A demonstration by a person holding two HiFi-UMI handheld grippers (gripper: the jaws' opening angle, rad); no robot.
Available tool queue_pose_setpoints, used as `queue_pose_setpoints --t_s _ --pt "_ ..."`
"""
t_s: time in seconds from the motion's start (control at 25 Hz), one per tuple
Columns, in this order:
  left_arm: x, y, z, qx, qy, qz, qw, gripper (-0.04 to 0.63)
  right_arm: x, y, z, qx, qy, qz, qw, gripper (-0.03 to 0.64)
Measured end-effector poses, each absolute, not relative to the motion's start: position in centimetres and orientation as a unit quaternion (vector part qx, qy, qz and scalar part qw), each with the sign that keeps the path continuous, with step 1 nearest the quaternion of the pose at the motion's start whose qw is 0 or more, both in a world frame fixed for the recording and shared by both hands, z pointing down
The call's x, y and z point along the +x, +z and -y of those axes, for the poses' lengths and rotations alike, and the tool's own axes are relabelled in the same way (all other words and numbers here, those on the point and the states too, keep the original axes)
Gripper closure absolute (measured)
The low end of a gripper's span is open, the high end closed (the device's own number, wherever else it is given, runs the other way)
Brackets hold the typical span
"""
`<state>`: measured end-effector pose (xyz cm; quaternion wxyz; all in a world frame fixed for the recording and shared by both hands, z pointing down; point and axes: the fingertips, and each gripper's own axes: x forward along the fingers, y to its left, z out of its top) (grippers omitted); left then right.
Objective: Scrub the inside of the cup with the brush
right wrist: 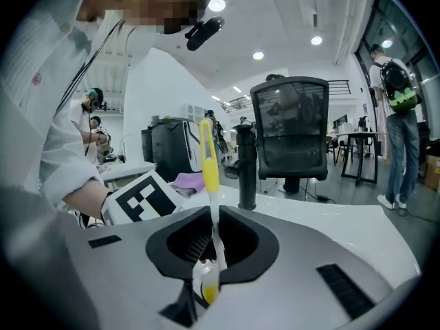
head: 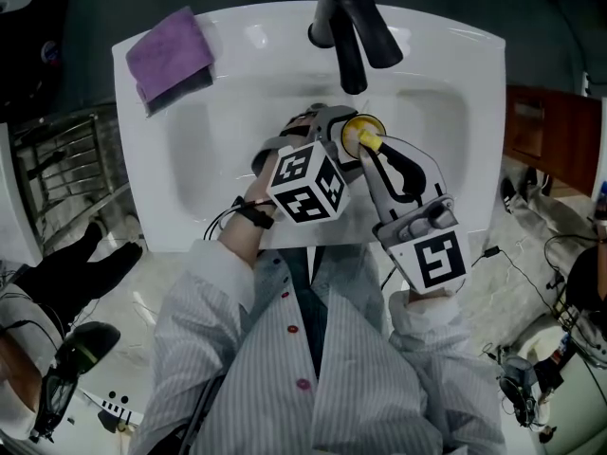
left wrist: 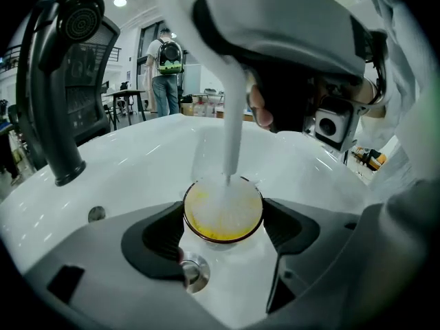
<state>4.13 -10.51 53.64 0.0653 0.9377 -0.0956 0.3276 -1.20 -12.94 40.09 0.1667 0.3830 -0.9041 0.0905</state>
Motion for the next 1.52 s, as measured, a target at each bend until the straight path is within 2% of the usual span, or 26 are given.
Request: queue_pose_setpoints --t_s 0.36,0.68,1.2,1.52 --pt "4.2 53.4 10.6 0.940 0.321 0.099 0.063 0.224 2.0 40.2 16.9 0.430 0.119 0.885 0.131 0.560" --pt "4.2 53.3 10.4 0.940 0.320 0.099 0.061 0.224 4.4 40.0 14.3 0.430 0.154 0.881 0.126 0.561" --pt "4.0 53.0 10.4 0.942 0.315 0.091 0.066 0.224 -2.2 40.1 12.3 0.344 0.082 0.915 0.196 0.560" --pt "4.1 53.0 10.3 0.943 0.315 0.091 0.064 0.224 -0.8 40.4 15.7 0.372 0.096 0.907 0.174 0.561"
